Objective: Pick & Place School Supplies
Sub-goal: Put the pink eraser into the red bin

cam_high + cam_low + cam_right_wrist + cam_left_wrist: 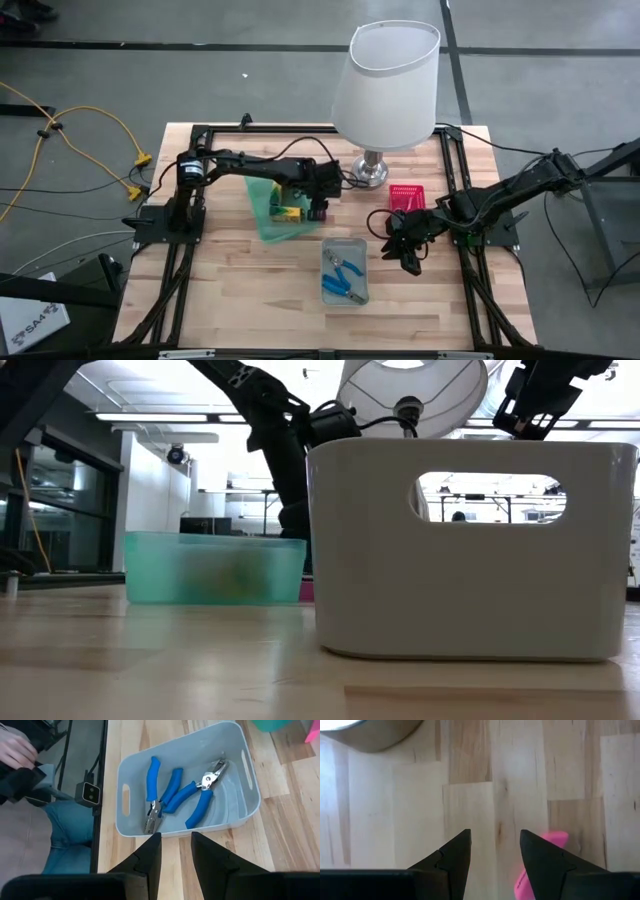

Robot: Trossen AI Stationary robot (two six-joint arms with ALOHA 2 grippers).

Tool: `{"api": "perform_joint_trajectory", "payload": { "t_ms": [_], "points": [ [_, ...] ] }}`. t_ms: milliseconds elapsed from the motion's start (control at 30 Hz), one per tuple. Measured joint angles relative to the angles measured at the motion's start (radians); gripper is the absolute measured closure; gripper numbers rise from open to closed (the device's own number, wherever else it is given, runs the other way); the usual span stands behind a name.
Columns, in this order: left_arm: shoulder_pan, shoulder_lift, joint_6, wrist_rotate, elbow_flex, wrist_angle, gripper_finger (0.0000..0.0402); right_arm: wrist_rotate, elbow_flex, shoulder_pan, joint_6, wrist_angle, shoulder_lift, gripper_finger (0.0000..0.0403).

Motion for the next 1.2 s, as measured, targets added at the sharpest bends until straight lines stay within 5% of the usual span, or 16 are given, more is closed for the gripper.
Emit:
{"api": "perform_joint_trajectory", "payload": {
  "t_ms": [633, 1200],
  "points": [
    [-0.035, -0.042, 0.024, -0.064, 0.000, -0.080, 0.0237, 0.002, 0.000, 0.000, -0.004, 0.000, 0.000, 0.0306],
    [-0.024, -0.097, 0.015, -0.012, 0.000, -0.074, 0.0237, 0.002, 0.000, 0.000, 0.003, 0.003, 0.000, 0.0306]
  ]
}}
